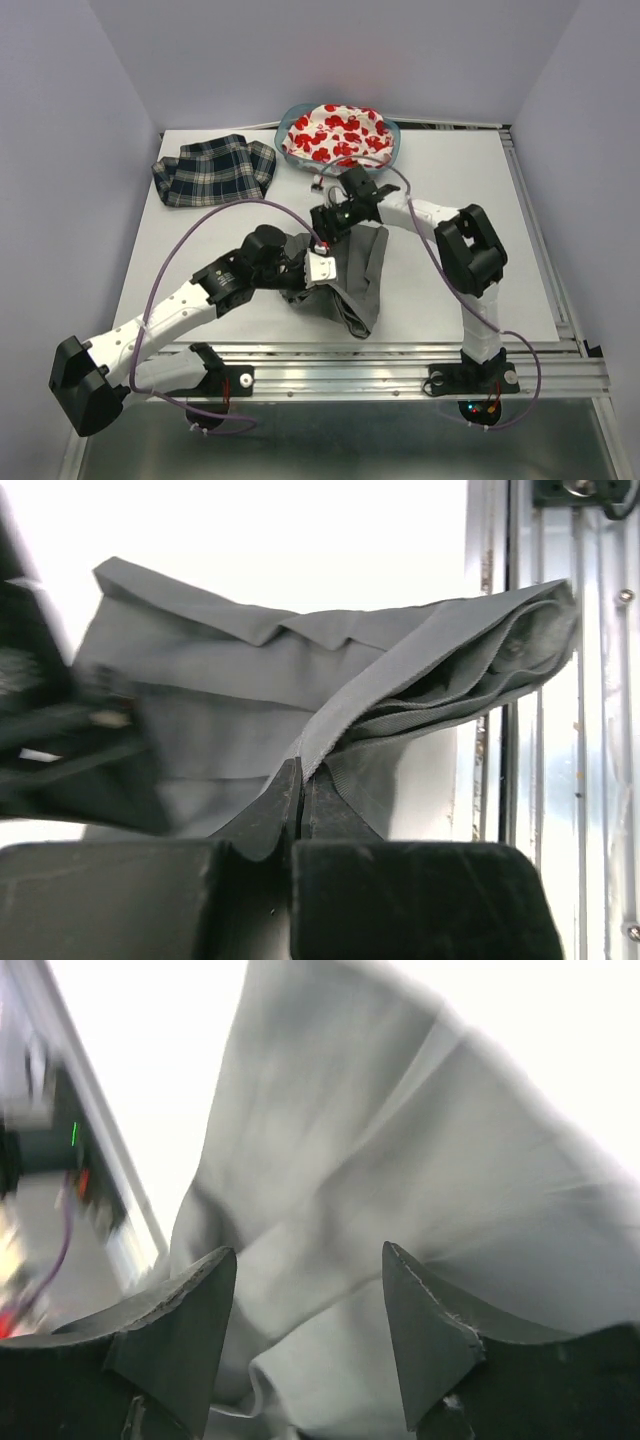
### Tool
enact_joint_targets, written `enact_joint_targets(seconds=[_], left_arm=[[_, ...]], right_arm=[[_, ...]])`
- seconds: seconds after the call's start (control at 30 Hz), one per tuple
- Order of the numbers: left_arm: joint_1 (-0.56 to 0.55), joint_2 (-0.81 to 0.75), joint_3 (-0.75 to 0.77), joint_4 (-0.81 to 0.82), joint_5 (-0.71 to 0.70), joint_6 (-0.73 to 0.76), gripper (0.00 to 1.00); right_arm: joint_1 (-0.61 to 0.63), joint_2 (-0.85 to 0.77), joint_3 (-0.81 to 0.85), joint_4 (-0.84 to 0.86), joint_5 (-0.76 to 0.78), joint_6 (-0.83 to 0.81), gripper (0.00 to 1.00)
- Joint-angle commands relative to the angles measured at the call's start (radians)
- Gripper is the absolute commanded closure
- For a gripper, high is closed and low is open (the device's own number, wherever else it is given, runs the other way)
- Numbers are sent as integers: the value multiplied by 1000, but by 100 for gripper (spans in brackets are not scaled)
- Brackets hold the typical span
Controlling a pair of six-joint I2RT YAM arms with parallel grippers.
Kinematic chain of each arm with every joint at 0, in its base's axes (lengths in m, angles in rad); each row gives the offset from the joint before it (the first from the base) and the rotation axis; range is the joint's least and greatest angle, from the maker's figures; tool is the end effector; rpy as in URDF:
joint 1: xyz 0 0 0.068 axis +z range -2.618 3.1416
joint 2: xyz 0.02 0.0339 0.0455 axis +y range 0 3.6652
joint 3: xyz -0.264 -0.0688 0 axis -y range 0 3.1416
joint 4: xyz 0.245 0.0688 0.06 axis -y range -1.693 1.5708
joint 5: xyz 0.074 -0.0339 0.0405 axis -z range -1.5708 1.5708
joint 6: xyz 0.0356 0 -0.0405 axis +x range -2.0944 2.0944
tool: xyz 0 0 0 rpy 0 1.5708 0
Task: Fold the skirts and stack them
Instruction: Fold the skirt
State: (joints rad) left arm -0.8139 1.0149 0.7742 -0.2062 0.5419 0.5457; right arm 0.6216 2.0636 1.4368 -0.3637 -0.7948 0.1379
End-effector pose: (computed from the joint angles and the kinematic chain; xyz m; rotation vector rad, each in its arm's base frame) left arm 0.1426 -0.1777 0.2925 1.5221 1.3292 -0.7155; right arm 0.3370 0.2727 0.1682 -0.9392 2.4467 1.3015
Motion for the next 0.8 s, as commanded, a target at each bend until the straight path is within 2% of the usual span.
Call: enact_joint_targets(seconds=[0.0, 0.23, 0.33, 0.43, 0.53, 0.63, 0.77], left_arm=[[1, -55, -27, -13, 76, 10, 100], [1, -67, -29, -13, 99, -13, 100], [1, -62, -16, -15, 84, -26, 100], [7, -49, 13, -7, 69, -67, 100], [21, -12, 49, 28, 44, -141, 100], [61, 28, 100, 56, 20, -206, 100], [143, 117, 154, 80, 16, -265, 100]], right_arm=[[-95, -34, 232, -115, 149, -89, 34], [-158, 127, 346, -190, 233, -216, 21], [-158, 185, 340, -193, 243, -241, 20], [-158, 213, 304, -193, 188, -267, 28], [-149, 216, 211, -192, 126, -280, 51], [-131, 187, 137, -164, 97, -291, 66], [-122, 149, 54, -136, 69, -300, 72]])
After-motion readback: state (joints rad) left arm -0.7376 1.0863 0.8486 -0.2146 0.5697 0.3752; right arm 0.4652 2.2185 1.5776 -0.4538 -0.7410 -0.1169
